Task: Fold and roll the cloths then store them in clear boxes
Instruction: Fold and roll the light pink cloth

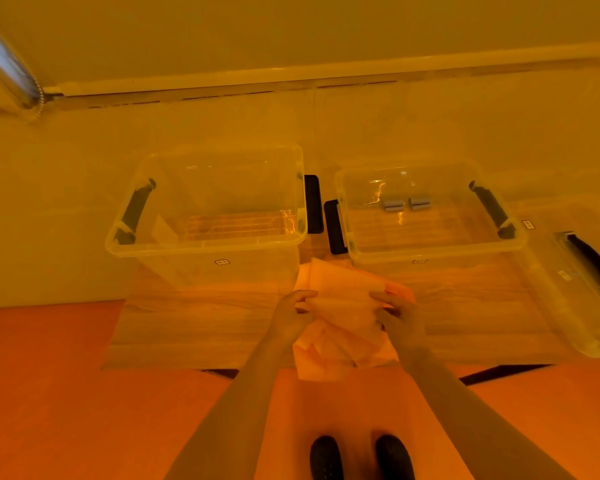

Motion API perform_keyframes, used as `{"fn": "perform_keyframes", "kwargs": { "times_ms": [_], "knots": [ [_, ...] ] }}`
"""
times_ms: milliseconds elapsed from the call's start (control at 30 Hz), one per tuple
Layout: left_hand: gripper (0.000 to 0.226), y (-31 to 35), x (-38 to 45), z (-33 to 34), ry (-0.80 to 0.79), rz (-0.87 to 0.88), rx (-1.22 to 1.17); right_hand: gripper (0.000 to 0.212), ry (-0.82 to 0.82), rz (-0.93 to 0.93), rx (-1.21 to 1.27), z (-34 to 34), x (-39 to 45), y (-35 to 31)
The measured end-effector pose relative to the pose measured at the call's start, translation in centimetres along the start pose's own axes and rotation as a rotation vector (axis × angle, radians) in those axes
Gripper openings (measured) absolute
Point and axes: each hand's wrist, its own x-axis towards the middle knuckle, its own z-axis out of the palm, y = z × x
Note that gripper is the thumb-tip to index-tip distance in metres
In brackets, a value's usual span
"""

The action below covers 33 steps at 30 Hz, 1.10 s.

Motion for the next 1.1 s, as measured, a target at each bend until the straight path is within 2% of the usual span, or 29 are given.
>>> {"fn": "perform_keyframes", "kwargs": {
  "times_ms": [567,800,1100],
  "knots": [
    [0.045,2.3,-0.4,1.9,-0.116,0.013,-0.037,0.029,-0.074,0.046,0.057,-2.0,0.4,-0.4],
    [0.037,4.9,-1.3,1.6,0.004,0.074,-0.091,0.027,-0.136,0.01,0.061,-3.1,0.7,-3.5],
    [0.029,12.5,-4.1,-1.8,0.184,0.235,-0.101,0.018,-0.181,-0.296,-0.024,-5.7,1.9,-12.2]
  ]
}}
